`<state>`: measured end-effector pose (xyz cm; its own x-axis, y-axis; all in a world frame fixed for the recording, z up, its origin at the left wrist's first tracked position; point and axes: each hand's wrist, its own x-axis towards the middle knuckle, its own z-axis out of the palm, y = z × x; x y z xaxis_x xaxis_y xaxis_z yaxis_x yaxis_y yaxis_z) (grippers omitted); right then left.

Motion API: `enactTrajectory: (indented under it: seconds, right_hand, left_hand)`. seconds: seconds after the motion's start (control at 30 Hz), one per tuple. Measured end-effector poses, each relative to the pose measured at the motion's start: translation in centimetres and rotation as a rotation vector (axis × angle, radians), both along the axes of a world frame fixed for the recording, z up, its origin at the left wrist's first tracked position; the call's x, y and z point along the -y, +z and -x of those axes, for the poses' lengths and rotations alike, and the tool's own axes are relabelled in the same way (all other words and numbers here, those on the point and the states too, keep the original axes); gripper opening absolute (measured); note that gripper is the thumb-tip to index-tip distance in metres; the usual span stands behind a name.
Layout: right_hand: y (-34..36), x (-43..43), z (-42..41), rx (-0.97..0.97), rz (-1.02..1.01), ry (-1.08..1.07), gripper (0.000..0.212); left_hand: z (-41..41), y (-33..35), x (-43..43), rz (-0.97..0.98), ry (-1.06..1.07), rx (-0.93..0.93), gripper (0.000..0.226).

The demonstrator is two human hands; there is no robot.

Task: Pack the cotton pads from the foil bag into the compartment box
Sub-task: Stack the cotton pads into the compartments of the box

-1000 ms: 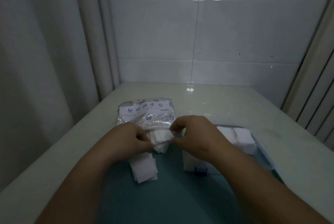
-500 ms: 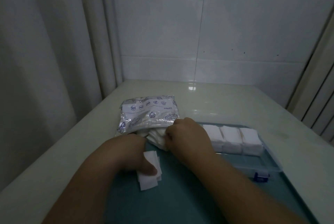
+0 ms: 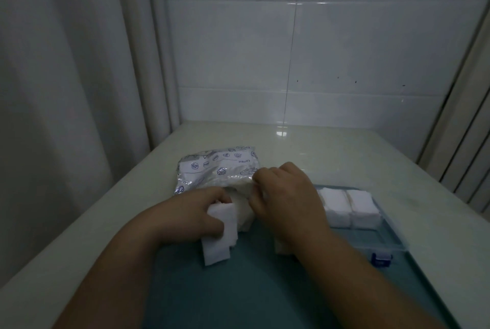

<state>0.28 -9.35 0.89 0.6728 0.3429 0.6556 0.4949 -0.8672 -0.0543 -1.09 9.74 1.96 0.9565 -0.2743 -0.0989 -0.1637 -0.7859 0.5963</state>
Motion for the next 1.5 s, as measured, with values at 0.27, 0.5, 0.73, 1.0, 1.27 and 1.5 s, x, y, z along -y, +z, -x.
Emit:
enactTrajectory:
  seconds: [0.27, 0.5, 0.73, 1.0, 1.27, 1.5]
  right_hand:
    - [3.0, 3.4, -0.2, -0.335, -0.679, -0.019, 0.012]
    - [3.9, 5.4, -0.4, -0.702, -1.085, 0.211, 0.017]
    - [1.7, 5.9, -0.6, -0.822, -0.961, 0.157, 0.014]
    - [1.4, 6.1, -0.6, -0.835, -0.894, 0.13, 0.02]
    - [1.8, 6.6, 0.1, -0.847, -0.808, 0.177, 0.015]
    - [1.6, 6.6, 0.1, -0.815, -0.715, 0.156, 0.018]
  left_hand:
    - [-0.9, 0.6, 0.9, 0.434, 0.195, 0.029, 0.038]
    - [-2.4, 1.8, 4.1, 0.607, 0.358, 0.089, 0.017]
    - [-2.7, 0.3, 6.5, 0.804, 0.335, 0.044, 0.012]
    - [-2.7, -0.8, 7.2, 0.906, 0.251, 0.012, 0.02]
    - [-1.7, -0.2, 8.7, 0.962, 0.316, 0.066, 0.024]
    - [-0.9, 0.4, 11.0, 0.95, 0.414, 0.26, 0.034]
